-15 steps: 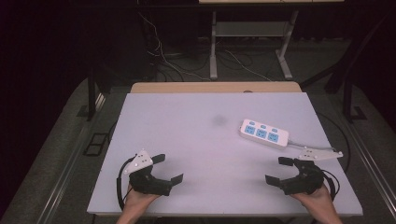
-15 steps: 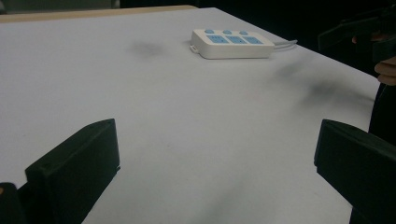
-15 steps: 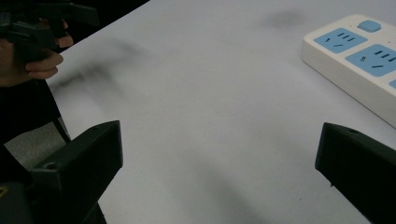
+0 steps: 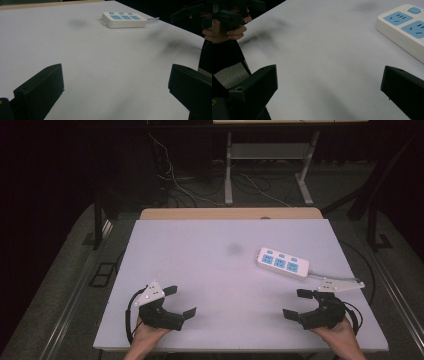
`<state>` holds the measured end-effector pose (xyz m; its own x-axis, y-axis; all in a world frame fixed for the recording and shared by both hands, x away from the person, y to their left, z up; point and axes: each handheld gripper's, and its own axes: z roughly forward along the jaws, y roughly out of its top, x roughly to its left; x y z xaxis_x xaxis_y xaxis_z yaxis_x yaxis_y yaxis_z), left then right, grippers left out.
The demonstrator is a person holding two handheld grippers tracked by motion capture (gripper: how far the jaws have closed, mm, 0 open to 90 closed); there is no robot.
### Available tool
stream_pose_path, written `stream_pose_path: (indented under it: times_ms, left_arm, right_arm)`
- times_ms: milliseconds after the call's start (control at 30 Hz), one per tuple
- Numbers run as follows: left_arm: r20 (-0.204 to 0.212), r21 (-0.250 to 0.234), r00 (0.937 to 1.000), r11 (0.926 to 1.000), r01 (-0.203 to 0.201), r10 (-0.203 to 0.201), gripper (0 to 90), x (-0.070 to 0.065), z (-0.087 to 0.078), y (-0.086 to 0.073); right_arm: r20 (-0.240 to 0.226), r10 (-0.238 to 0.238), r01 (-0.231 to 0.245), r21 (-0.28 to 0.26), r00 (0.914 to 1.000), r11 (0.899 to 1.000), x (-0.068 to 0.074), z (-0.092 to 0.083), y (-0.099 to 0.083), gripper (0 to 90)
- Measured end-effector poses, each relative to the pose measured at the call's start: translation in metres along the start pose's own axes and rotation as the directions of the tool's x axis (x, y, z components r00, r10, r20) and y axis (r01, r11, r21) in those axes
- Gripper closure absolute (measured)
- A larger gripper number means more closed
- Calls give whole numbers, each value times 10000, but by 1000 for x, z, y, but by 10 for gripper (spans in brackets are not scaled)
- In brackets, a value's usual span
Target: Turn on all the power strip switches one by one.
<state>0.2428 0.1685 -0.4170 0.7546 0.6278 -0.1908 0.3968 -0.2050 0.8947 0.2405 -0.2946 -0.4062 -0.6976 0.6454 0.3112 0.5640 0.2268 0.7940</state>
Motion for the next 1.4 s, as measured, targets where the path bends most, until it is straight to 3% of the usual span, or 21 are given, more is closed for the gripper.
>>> stream_pose_path:
  times_ms: [400, 1167, 1400]
  left_arm:
    - [27, 98, 10000, 10000, 19, -19, 0, 2, 1, -1]
    - [10, 181, 9999, 9998, 119, -119, 0, 5, 1, -2]
    - [2, 181, 9999, 9997, 138, -138, 0, 4, 1, -2]
  right_arm:
    - [113, -14, 9, 431, 9999, 9991, 2, 4, 0, 8]
    - [86, -600, 591, 858, 9982, 9946, -2, -5, 33, 9]
    - [100, -587, 575, 942, 9982, 9939, -6, -6, 39, 9]
